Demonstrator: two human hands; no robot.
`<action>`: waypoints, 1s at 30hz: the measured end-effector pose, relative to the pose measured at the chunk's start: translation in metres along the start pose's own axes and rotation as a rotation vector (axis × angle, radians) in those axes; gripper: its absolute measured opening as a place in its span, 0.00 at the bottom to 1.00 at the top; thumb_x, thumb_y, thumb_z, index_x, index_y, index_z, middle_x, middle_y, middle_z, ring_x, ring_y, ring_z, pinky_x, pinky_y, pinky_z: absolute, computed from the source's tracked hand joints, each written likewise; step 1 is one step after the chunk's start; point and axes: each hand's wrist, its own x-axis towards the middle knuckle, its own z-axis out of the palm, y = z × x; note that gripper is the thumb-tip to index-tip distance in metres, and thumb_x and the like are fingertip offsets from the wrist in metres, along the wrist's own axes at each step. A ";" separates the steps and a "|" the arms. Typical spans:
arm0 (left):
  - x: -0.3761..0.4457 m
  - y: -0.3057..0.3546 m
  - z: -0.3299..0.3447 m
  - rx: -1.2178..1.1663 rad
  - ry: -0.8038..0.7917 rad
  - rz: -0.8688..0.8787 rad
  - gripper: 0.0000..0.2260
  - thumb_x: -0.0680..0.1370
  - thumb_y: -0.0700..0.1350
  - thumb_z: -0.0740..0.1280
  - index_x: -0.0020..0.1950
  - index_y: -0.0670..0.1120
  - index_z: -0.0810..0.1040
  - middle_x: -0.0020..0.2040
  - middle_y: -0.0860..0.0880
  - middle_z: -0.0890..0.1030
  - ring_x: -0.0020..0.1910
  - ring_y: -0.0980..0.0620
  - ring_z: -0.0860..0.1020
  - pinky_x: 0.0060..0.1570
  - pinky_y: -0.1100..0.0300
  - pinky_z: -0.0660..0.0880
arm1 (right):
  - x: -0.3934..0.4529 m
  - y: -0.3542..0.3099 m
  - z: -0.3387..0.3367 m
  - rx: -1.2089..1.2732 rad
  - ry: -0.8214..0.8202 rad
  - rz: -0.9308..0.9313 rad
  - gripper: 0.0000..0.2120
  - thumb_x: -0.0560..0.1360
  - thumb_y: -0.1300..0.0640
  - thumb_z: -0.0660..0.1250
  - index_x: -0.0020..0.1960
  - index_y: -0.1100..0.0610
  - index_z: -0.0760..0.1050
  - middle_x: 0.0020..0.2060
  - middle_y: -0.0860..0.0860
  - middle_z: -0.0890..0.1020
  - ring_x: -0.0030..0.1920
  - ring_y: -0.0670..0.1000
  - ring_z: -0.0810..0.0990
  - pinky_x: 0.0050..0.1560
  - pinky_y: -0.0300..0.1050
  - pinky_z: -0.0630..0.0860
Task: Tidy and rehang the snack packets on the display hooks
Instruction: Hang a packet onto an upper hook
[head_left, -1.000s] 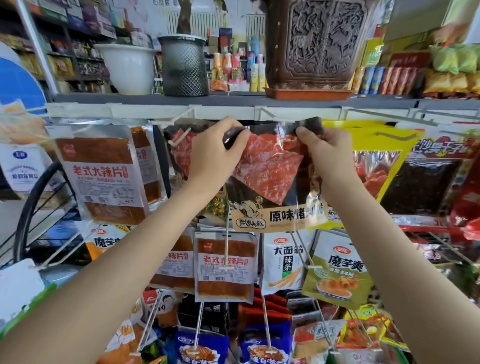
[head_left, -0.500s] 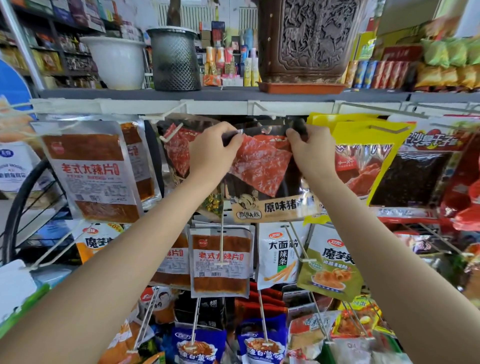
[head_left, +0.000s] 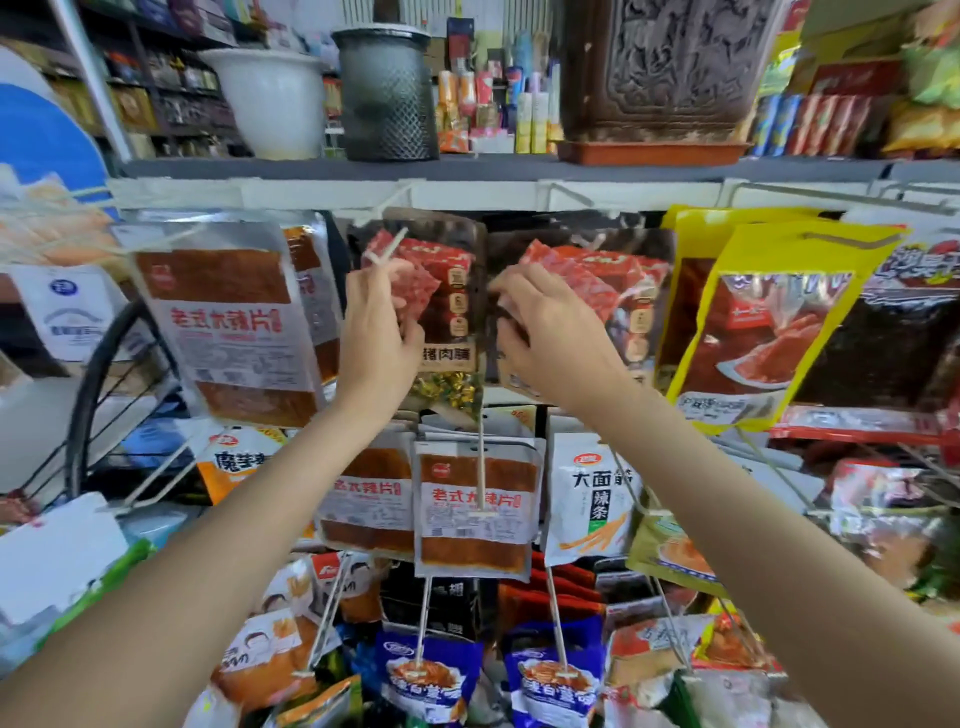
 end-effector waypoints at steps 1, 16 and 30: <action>0.002 -0.005 -0.008 0.010 0.000 -0.003 0.19 0.73 0.30 0.62 0.63 0.42 0.68 0.60 0.44 0.68 0.52 0.52 0.74 0.50 0.68 0.69 | 0.010 -0.002 0.006 0.049 -0.037 0.054 0.19 0.76 0.60 0.61 0.65 0.62 0.68 0.62 0.58 0.73 0.60 0.58 0.73 0.55 0.47 0.72; 0.009 -0.051 -0.079 -0.080 -0.049 0.023 0.17 0.76 0.35 0.62 0.64 0.43 0.67 0.59 0.50 0.68 0.50 0.58 0.71 0.47 0.73 0.68 | 0.056 -0.066 0.036 0.735 0.063 0.492 0.12 0.72 0.56 0.64 0.31 0.52 0.68 0.35 0.59 0.74 0.39 0.60 0.75 0.48 0.54 0.75; -0.026 0.053 -0.025 -0.111 -0.029 0.422 0.16 0.76 0.55 0.60 0.60 0.49 0.74 0.59 0.50 0.75 0.59 0.54 0.72 0.63 0.46 0.66 | -0.033 -0.013 -0.079 0.913 0.184 0.416 0.12 0.70 0.56 0.64 0.31 0.53 0.64 0.32 0.57 0.67 0.32 0.53 0.64 0.30 0.40 0.62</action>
